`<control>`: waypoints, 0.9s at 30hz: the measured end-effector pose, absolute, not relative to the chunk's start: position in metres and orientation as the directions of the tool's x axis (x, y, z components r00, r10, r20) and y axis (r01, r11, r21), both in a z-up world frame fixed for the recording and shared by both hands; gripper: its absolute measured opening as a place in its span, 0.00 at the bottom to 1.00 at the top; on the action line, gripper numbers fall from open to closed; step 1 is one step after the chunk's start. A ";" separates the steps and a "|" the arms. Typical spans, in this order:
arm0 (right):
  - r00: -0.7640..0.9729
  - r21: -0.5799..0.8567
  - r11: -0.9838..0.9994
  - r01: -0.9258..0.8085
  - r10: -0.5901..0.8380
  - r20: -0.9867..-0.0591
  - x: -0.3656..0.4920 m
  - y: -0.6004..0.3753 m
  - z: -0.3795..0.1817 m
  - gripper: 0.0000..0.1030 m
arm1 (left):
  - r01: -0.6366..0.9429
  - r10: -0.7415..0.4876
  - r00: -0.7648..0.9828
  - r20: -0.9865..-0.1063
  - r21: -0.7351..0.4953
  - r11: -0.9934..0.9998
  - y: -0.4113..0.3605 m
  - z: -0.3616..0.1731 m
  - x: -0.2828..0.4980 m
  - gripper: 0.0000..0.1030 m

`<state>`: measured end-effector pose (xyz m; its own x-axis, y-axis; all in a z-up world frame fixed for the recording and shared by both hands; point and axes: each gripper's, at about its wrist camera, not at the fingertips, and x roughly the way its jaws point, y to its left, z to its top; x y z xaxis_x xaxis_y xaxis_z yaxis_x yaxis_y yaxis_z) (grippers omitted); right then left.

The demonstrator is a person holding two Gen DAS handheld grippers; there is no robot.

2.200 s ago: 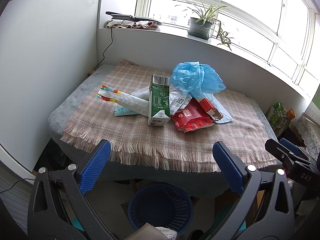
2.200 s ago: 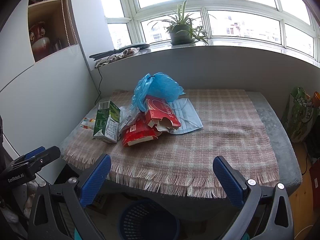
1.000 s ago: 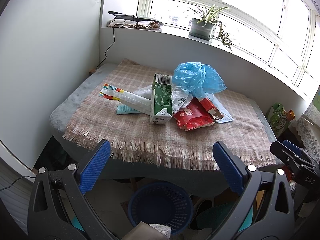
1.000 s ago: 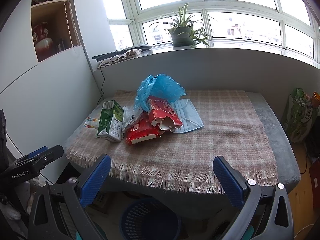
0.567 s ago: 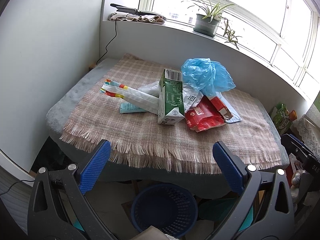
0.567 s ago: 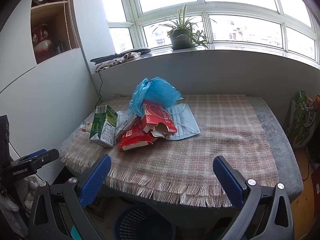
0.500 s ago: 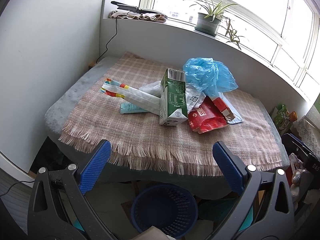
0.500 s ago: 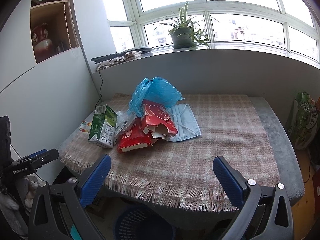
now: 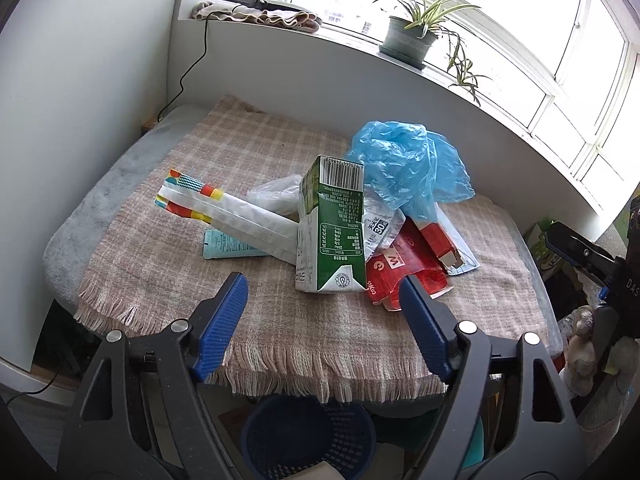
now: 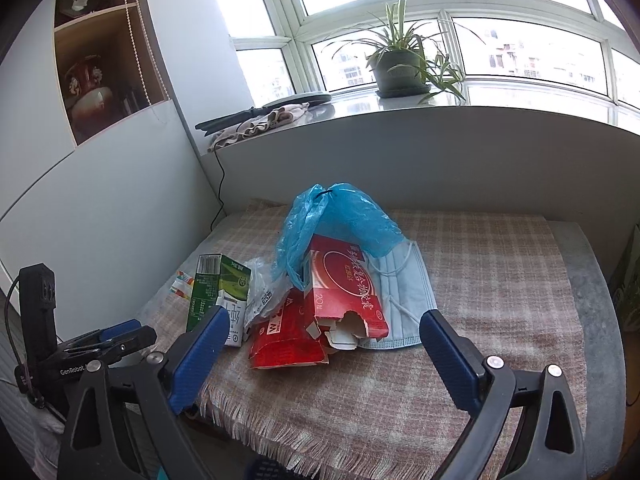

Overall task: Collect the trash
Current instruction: 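Grasp the green milk carton with the left tool while the right tool grasps the blue bag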

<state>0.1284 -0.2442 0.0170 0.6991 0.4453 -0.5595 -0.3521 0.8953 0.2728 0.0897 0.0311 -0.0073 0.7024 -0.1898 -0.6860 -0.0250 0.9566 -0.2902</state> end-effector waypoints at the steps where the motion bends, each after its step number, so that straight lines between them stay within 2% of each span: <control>1: 0.692 0.284 0.889 -0.360 0.458 -0.558 0.138 -0.241 0.019 0.94 | -0.019 -0.195 0.701 -0.686 -0.291 0.956 0.030 -0.007 0.095 0.74; 5: 0.653 0.339 0.864 -0.372 0.504 -0.566 0.170 -0.229 0.023 0.82 | 0.003 -0.206 0.693 -0.691 -0.283 0.959 0.025 -0.006 0.114 0.71; 11: 0.607 0.372 0.854 -0.363 0.520 -0.601 0.212 -0.207 0.019 0.81 | 0.026 -0.209 0.663 -0.719 -0.257 0.966 0.015 -0.013 0.143 0.68; 14: 0.568 0.394 0.850 -0.351 0.528 -0.632 0.233 -0.197 0.010 0.77 | 0.034 -0.207 0.649 -0.732 -0.244 0.969 0.011 -0.019 0.153 0.62; 23: 0.498 0.468 0.839 -0.276 0.542 -0.677 0.282 -0.182 -0.017 0.69 | 0.024 -0.192 0.639 -0.745 -0.230 0.973 0.009 -0.028 0.174 0.61; 27: 0.499 0.470 0.844 -0.258 0.533 -0.683 0.294 -0.176 -0.022 0.64 | 0.019 -0.201 0.624 -0.755 -0.243 0.970 0.011 -0.034 0.182 0.49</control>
<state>0.2940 -0.1761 -0.0220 0.4986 0.5332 -0.6834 -0.2585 0.8440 0.4699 0.1823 0.0112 -0.0338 0.6239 -0.2014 -0.7551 0.0190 0.9698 -0.2431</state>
